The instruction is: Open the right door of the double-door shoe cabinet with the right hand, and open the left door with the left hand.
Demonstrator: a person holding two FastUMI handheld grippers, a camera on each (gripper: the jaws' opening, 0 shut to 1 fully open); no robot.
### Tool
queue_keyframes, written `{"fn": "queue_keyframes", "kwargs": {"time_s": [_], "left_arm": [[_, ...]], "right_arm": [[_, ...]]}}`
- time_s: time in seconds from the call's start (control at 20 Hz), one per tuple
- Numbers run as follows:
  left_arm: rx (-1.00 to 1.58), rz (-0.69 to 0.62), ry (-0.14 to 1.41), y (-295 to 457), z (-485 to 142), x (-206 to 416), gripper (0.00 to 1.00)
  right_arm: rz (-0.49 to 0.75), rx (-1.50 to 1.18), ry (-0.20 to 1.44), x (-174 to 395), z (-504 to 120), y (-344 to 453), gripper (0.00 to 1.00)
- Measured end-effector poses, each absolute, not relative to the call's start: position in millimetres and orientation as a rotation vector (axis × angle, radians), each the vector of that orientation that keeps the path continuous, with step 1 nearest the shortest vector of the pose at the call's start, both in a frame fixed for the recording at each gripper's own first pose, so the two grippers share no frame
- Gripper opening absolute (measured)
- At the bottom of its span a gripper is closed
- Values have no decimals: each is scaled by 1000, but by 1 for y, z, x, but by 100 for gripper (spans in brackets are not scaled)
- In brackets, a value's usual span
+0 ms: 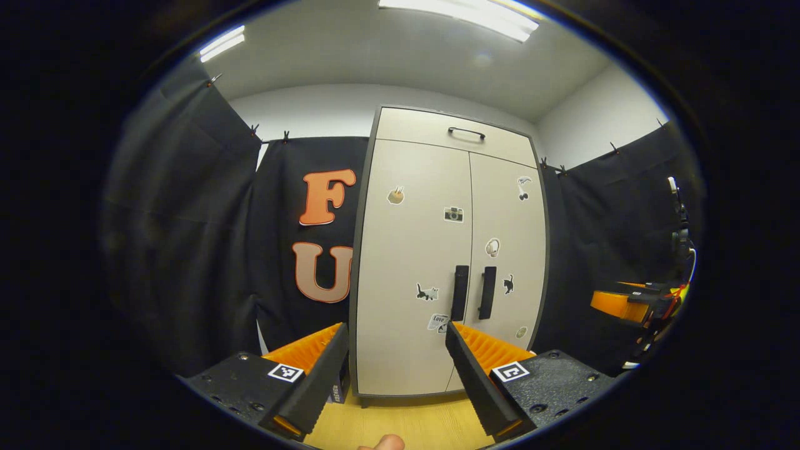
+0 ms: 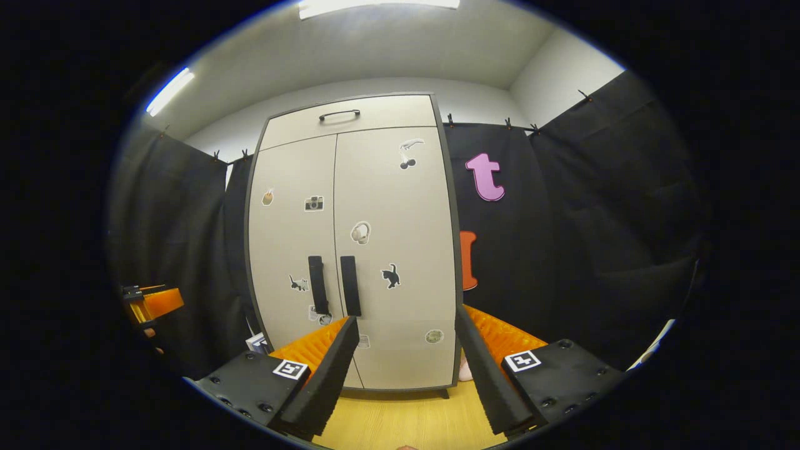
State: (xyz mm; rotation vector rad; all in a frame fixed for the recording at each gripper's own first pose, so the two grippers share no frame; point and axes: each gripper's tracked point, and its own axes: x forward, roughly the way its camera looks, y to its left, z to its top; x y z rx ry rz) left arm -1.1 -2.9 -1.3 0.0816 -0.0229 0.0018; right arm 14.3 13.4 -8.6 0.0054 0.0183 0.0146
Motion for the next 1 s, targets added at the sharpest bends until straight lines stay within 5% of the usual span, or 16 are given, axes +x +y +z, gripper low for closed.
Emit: {"fn": "queue_keyframes", "kwargs": {"time_s": [0.1,0.25,0.35,0.5,1.0], "left_arm": [[76,-18,-5,-6,-6,-2,94],[69,-33,6,-6,-10,-3,94],[75,-23,3,-1,-9,-4,92],[64,-31,14,-1,-13,-4,94],[15,-54,22,9,-30,5,95]], "right_arm": [[30,20,38,23,-16,22,92],[63,33,60,40,-24,37,99],[83,26,57,56,-26,47,92],[94,24,71,87,-32,55,98],[117,40,111,166,-63,106,98]]}}
